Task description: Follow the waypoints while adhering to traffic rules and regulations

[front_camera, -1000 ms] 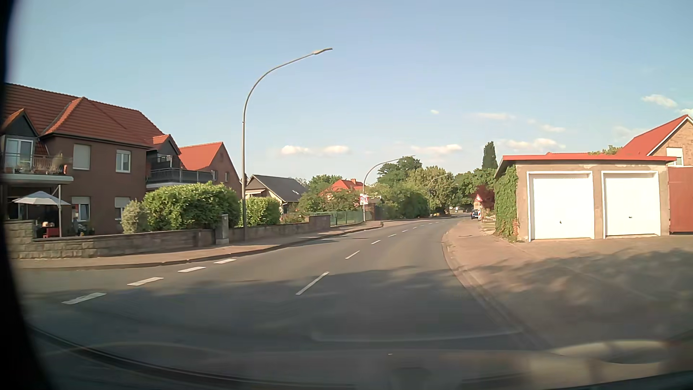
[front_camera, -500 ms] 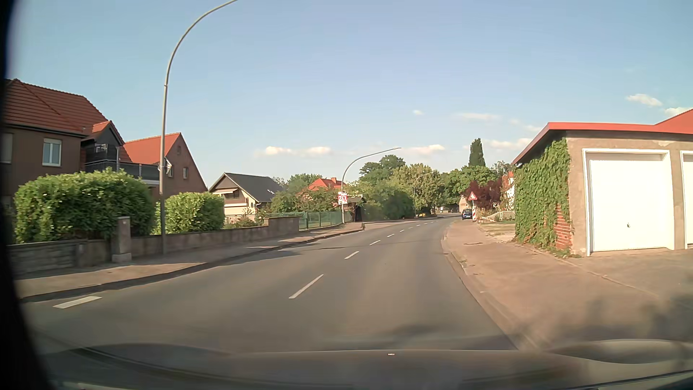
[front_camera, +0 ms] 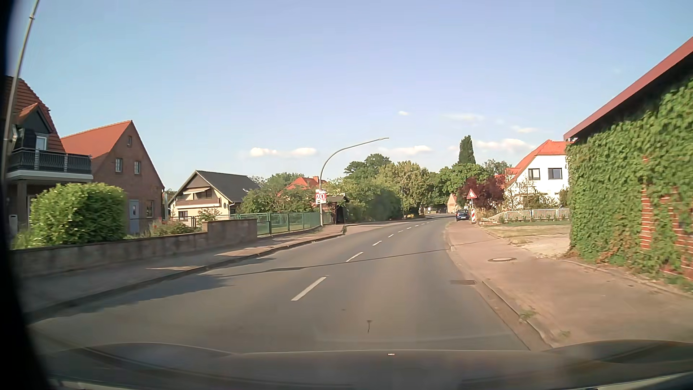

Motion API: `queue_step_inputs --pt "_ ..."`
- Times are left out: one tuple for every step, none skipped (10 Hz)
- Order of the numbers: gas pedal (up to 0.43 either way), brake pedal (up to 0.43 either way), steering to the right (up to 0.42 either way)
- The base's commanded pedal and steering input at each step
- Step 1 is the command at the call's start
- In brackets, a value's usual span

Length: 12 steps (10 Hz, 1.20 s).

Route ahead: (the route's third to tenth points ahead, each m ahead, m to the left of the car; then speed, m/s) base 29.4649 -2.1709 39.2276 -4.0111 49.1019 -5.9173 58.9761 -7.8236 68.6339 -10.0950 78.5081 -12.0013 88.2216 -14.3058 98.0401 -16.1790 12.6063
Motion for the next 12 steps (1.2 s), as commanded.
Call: queue_step_inputs --pt "0.177 0.006 0.029" --pt "0.177 0.006 0.031" --pt "0.177 0.006 0.031" --pt "0.177 0.006 0.036" --pt "0.177 0.006 0.036" --pt "0.177 0.006 0.035" --pt "0.157 0.006 0.034" --pt "0.150 0.006 0.034" --pt "0.150 0.006 0.033" --pt "0.150 0.006 0.032" --pt "0.150 0.006 0.030" --pt "0.150 0.006 0.030"
